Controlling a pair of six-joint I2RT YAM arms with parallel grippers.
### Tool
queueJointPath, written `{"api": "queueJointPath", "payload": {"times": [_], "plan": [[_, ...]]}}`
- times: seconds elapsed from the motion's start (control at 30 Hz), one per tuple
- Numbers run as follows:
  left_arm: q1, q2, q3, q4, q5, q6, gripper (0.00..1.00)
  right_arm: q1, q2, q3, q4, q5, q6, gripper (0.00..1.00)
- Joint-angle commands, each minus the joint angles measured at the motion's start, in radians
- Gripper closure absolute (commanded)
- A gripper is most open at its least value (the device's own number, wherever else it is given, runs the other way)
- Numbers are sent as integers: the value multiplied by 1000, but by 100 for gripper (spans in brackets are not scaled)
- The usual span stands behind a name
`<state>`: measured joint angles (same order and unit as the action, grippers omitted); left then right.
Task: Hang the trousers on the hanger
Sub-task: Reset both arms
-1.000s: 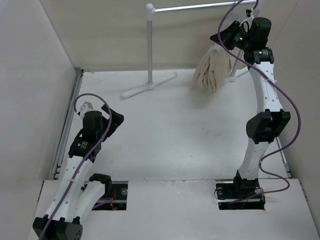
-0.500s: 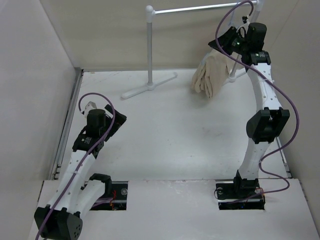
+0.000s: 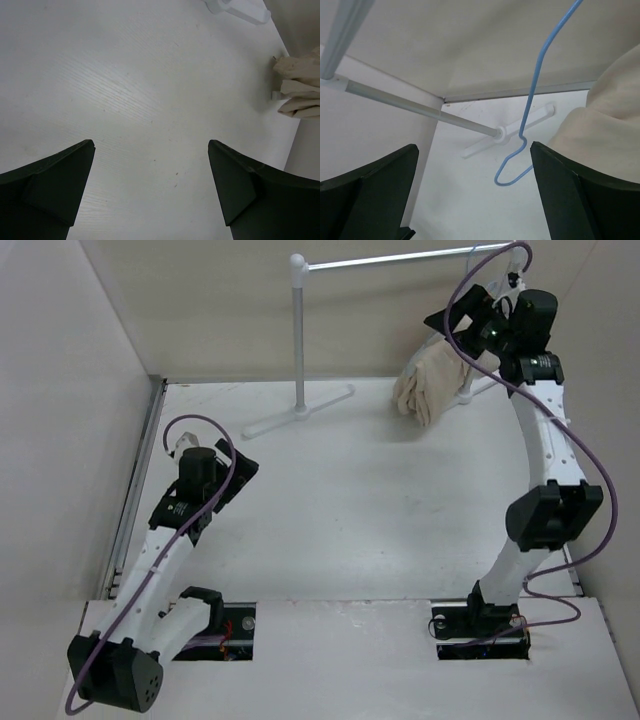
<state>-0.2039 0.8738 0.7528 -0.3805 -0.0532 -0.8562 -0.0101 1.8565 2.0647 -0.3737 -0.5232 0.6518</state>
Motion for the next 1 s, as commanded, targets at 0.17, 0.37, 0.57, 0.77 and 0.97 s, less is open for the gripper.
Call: {"api": "queueJointPath", "payload": {"times": [0.17, 0.37, 0.57, 0.77, 0.97], "plan": [[-129, 161, 173, 130, -13, -4, 0, -32, -411, -407, 131, 156, -32, 0], [-287, 330, 261, 137, -50, 17, 0, -20, -690, -820, 168, 313, -17, 0], [-383, 453, 278, 135, -34, 13, 0, -11, -913, -1187, 136, 442, 66, 0], [-432, 522, 286, 123, -31, 9, 0, -9, -1028, -1420, -8, 497, 77, 0], [-458, 559, 295, 123, -31, 11, 0, 20, -1021, -1480, -117, 623, 71, 0]]}}
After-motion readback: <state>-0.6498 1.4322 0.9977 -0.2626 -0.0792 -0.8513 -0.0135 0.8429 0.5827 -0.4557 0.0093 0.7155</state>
